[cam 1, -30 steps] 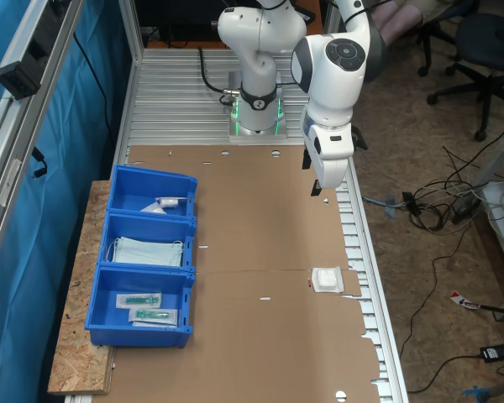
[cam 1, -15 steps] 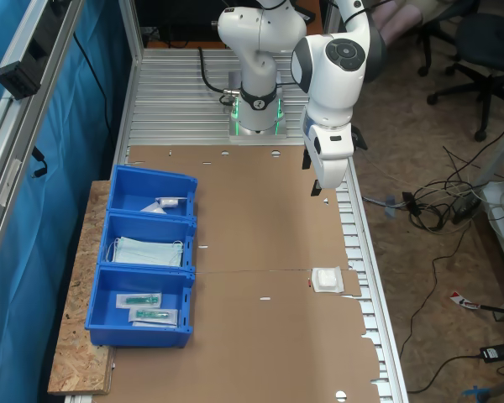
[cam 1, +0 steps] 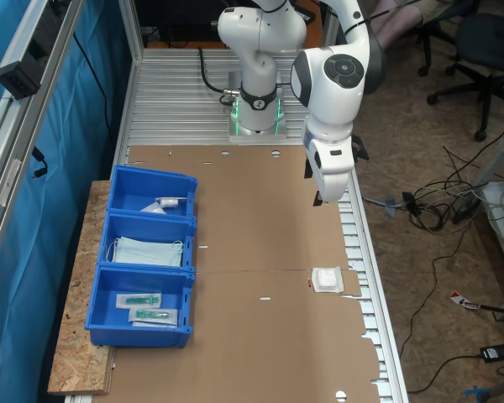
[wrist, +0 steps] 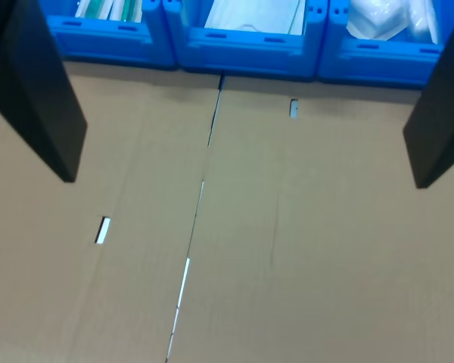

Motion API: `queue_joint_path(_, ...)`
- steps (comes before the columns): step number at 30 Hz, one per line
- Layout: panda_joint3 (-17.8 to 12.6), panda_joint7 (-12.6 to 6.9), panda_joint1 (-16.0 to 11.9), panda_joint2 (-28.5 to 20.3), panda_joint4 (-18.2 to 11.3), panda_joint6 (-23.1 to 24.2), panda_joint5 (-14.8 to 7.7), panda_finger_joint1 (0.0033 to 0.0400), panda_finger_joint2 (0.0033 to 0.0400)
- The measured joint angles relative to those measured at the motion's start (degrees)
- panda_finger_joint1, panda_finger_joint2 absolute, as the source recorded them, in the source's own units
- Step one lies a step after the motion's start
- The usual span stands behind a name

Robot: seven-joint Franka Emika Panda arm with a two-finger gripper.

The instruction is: Pick and place sorting task of medical equipment.

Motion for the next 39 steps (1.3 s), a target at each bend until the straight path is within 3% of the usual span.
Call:
queue_joint_path(6,0.0,0.0,0.0,6.5,4.8,0.0,0.0,0.04,0.04)
queue_joint_path(12,0.0,0.0,0.0,11.8,7.5,0.6,0.0,0.04,0.04)
queue_joint_path(25,-0.1,0.0,1.1,21.7,8.8,4.9,0.0,0.04,0.04)
queue_joint_path(39,-0.1,0.0,1.6,27.8,9.1,10.2,0.0,0.04,0.04)
